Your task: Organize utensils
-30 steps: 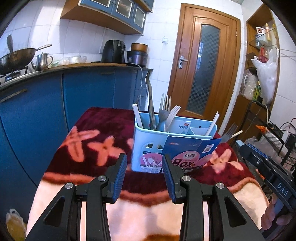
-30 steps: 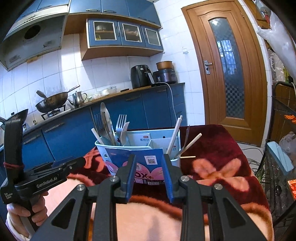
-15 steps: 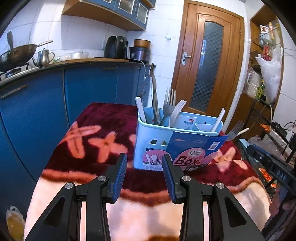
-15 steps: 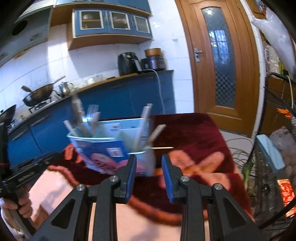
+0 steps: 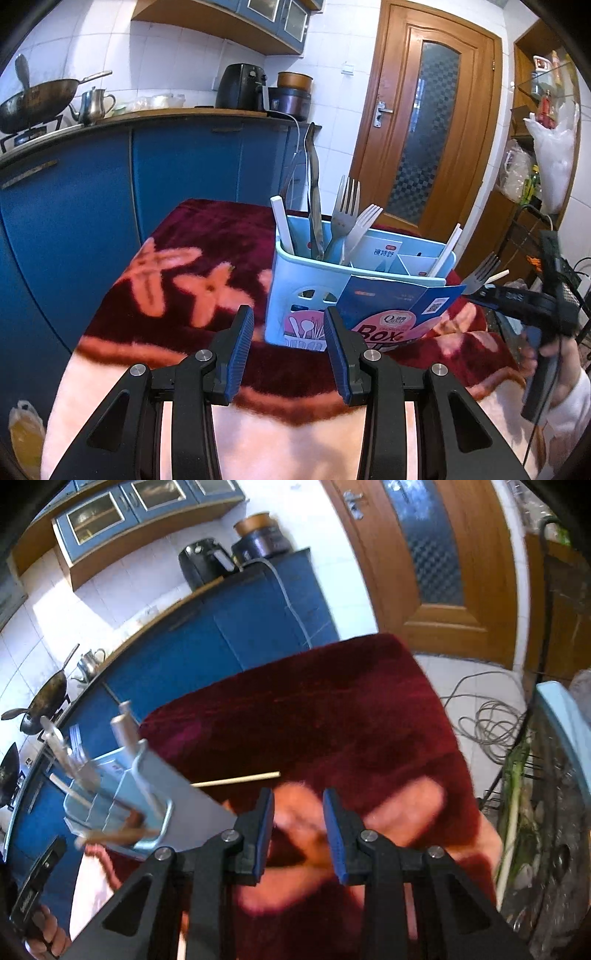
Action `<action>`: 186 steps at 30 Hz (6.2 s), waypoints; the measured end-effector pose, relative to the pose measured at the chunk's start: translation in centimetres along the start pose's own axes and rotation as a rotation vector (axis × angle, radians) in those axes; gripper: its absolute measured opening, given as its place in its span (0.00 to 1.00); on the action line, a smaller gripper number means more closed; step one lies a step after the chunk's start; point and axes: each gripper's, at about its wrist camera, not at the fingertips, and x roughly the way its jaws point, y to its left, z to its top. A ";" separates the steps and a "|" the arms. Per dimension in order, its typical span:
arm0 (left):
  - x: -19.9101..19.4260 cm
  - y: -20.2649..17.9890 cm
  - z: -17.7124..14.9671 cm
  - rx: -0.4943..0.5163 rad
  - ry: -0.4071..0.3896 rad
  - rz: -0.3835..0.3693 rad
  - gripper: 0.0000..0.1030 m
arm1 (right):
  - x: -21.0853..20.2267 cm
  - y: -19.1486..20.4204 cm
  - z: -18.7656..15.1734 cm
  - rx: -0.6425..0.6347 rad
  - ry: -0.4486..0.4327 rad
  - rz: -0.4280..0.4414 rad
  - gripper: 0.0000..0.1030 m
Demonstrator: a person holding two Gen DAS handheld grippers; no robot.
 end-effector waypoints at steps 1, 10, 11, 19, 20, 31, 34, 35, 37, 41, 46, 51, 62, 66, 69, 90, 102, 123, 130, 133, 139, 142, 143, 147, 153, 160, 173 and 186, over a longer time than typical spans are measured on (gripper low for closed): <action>0.1 0.0 0.0 0.001 0.000 0.003 0.39 | 0.8 0.1 0.3 -0.012 0.023 0.013 0.30; 0.6 0.4 0.3 -0.016 0.006 0.022 0.39 | 5.5 1.1 1.5 -0.057 0.159 0.068 0.30; 0.6 0.5 0.3 -0.018 0.007 0.025 0.39 | 5.9 1.2 1.6 -0.057 0.168 0.072 0.30; 0.8 0.9 0.3 -0.027 0.008 0.032 0.39 | 8.0 0.9 2.5 0.027 0.171 0.114 0.30; 0.8 1.0 0.3 -0.028 0.008 0.033 0.39 | 8.2 0.7 2.7 0.045 0.170 0.122 0.30; 1.2 1.2 0.3 -0.035 0.017 0.033 0.39 | 8.4 1.0 2.2 0.041 0.129 0.090 0.09; 1.1 1.2 0.2 -0.036 0.016 0.030 0.39 | 8.0 0.3 2.0 0.066 0.120 0.100 0.02; 1.1 1.2 0.2 -0.035 0.016 0.030 0.39 | 7.8 0.2 1.9 0.069 0.112 0.102 0.02; 1.1 1.2 0.2 -0.033 0.016 0.030 0.39 | 7.0 -0.1 1.7 0.077 0.087 0.095 0.01; 1.1 1.2 0.2 -0.036 0.018 0.026 0.39 | 5.7 -1.0 1.6 0.082 0.056 0.103 0.02; 1.2 1.0 0.1 -0.046 0.019 0.014 0.39 | 6.2 -0.5 1.6 0.032 0.139 0.142 0.18; 1.2 0.9 0.1 -0.040 0.021 0.012 0.39 | 7.5 -0.3 1.6 0.080 0.159 0.178 0.26; 1.5 1.4 -0.1 -0.053 0.027 0.015 0.39 | 8.1 -0.1 1.6 0.079 0.158 0.173 0.02; 1.5 1.4 0.0 -0.055 0.025 0.014 0.39 | 7.2 -0.6 1.2 0.095 0.128 0.192 0.02; 1.5 1.4 -0.1 -0.055 0.024 0.013 0.39 | 6.4 -0.5 0.9 0.060 0.134 0.201 0.02; 1.1 1.5 0.1 -0.064 0.025 0.018 0.39 | 5.8 5.0 -0.8 -0.611 0.151 0.035 0.32; 0.8 2.1 0.3 -0.086 0.026 0.023 0.39 | 6.8 5.9 -1.2 -0.777 0.216 0.027 0.12; -0.3 1.7 -0.2 -0.070 0.027 -0.014 0.39 | -1.9 3.3 -5.3 -0.200 0.320 0.048 0.05; -1.0 1.5 -0.6 -0.068 0.025 -0.041 0.39 | -3.3 5.4 -7.6 -0.236 0.351 -0.008 0.10; -1.3 1.5 -0.8 -0.056 0.026 -0.043 0.39 | -3.2 6.2 -6.0 -0.294 0.284 -0.046 0.11; -1.5 1.8 -1.1 -0.058 0.036 -0.034 0.39 | 0.6 7.8 -4.1 -0.412 0.246 -0.085 0.15; -1.5 2.1 -1.3 -0.060 0.040 -0.031 0.39 | 2.8 7.9 -3.9 -0.435 0.266 -0.108 0.15; -1.5 2.2 -1.3 -0.061 0.041 -0.030 0.39 | 3.4 7.8 -3.9 -0.433 0.272 -0.118 0.15; -1.6 2.5 -1.3 -0.066 0.042 -0.025 0.39 | 3.7 7.2 -3.2 -0.416 0.253 -0.127 0.06; -1.9 2.8 -1.4 -0.076 0.037 -0.030 0.39 | 0.3 5.1 -3.3 -0.324 0.209 -0.099 0.06; -2.4 2.7 -1.4 -0.075 0.031 -0.045 0.39 | -5.0 3.0 -5.3 -0.167 0.086 -0.085 0.06; -3.6 2.6 -1.7 -0.075 0.012 -0.062 0.39 | -10.0 9.7 -4.5 -0.183 -0.377 0.105 0.06; -3.3 4.3 -1.4 -0.091 0.007 -0.049 0.39 | -2.7 13.6 0.3 -0.240 -0.634 0.077 0.06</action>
